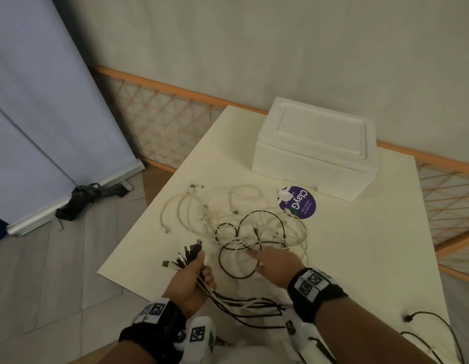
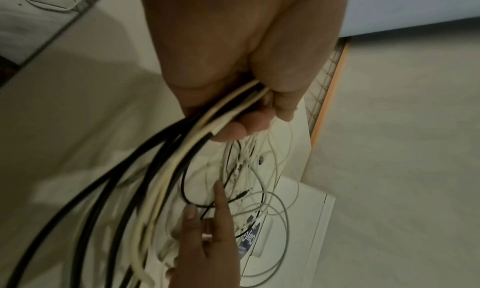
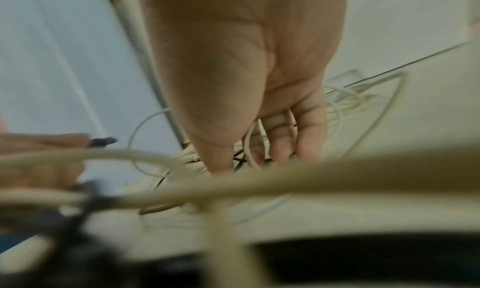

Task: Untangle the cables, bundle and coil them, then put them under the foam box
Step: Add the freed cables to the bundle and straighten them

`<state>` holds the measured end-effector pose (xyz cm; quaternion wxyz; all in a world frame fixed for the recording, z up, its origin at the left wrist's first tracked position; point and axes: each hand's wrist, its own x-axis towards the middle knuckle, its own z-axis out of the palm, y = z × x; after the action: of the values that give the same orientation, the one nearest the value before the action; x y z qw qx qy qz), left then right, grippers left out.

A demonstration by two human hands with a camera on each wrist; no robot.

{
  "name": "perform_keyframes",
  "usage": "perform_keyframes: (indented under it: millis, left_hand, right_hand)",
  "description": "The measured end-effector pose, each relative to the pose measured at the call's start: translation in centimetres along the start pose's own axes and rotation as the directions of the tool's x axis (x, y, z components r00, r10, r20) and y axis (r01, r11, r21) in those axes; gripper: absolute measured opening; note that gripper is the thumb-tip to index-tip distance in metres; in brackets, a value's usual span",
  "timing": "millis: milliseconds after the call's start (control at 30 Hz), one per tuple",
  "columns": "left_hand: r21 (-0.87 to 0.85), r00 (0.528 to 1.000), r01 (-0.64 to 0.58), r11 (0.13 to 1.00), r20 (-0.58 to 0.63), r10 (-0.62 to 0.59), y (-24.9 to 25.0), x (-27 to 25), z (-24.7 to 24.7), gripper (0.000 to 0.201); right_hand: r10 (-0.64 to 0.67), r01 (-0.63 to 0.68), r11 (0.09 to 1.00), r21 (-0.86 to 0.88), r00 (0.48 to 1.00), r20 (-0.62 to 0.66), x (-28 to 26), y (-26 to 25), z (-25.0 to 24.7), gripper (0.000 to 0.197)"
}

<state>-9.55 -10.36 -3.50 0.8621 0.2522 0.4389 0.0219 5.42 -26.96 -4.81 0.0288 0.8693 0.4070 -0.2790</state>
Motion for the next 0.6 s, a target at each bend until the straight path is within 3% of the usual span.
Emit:
perform_keyframes:
  millis: [100,233,300,333,400,467,533,600]
  left_hand:
    - [0.031,1.0,0.005,1.0,0.018,-0.006,1.4,1.1,0.2,0.042]
    - [0.071,0.999,0.009,0.997,0.037,-0.012,2.1,2.7,0.7,0.037]
    - [0.076,0.999,0.023,0.997,0.034,-0.026,2.1,3.4,1.0,0.033]
    - [0.073,0.999,0.028,0.997,0.034,-0.031,2.1,3.7,1.0,0.031]
    - [0.076,0.999,0.023,0.997,0.027,-0.026,1.9,4.2,1.2,0.031]
    - [0.071,1.0,0.011,0.997,0.01,-0.011,1.8,4.2,1.4,0.035]
    - [0.039,0.999,-0.033,0.999,-0.007,0.033,1.6,3.6,1.4,0.04]
    - [-0.013,0.995,-0.089,0.996,-0.044,0.088,1.8,2.9,1.2,0.043]
  right_hand:
    - [0.188,-0.187,0.981,0.054,0.982,-0.001,0.9,2.8,-1.1,0.059]
    - [0.408,-0.403,0.908,0.115,0.913,-0.025,1.0,6.2,-2.2,0.055]
    - [0.483,-0.481,0.875,0.052,0.862,-0.157,0.2,5.8,-3.0,0.041]
    - [0.486,-0.506,0.862,0.003,0.827,-0.283,-0.2,5.1,-3.4,0.035]
    - [0.401,-0.488,0.871,-0.061,0.777,-0.485,-0.8,2.5,-4.8,0.03]
    - [0.292,-0.405,0.911,-0.073,0.762,-0.578,-0.9,-0.4,-6.1,0.035]
    - [0.169,-0.269,0.957,-0.106,0.818,-0.55,-0.3,-2.8,-6.8,0.039]
    - [-0.019,-0.032,0.993,-0.11,0.903,-0.43,1.0,-4.8,-6.9,0.039]
